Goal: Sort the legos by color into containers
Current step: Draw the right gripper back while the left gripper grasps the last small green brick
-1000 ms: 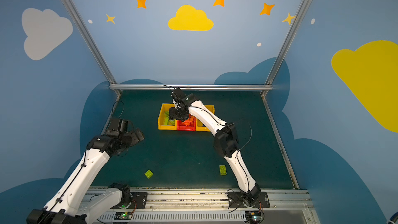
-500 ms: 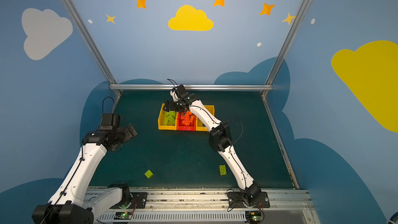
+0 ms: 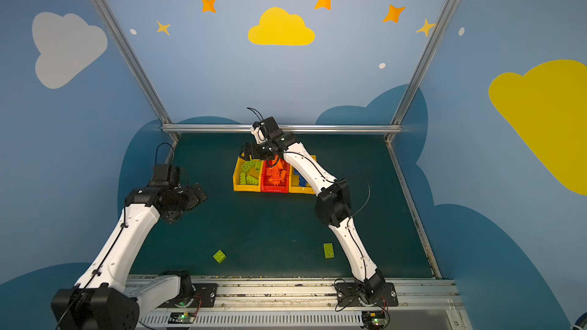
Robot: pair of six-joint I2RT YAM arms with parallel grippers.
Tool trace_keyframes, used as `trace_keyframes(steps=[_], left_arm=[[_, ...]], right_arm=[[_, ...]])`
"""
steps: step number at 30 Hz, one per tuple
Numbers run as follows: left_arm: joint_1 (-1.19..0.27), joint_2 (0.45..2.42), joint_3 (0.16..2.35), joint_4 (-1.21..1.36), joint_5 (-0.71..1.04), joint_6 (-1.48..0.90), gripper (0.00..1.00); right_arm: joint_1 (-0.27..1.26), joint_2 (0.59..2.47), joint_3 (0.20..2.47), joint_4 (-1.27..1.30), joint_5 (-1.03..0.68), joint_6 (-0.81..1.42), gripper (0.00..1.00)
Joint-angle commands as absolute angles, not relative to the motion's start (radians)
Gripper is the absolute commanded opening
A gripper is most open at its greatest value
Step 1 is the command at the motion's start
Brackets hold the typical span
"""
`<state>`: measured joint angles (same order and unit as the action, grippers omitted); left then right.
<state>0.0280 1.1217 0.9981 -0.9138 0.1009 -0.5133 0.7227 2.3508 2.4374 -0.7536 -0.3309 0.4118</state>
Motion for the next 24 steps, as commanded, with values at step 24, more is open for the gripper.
trace_keyframes(steps=[24], left_arm=[[-0.371, 0.630, 0.587, -1.207, 0.124, -1.258, 0.87]], right_arm=[[0.791, 1.595, 1.609, -1.043, -0.101, 0.512, 0.93]])
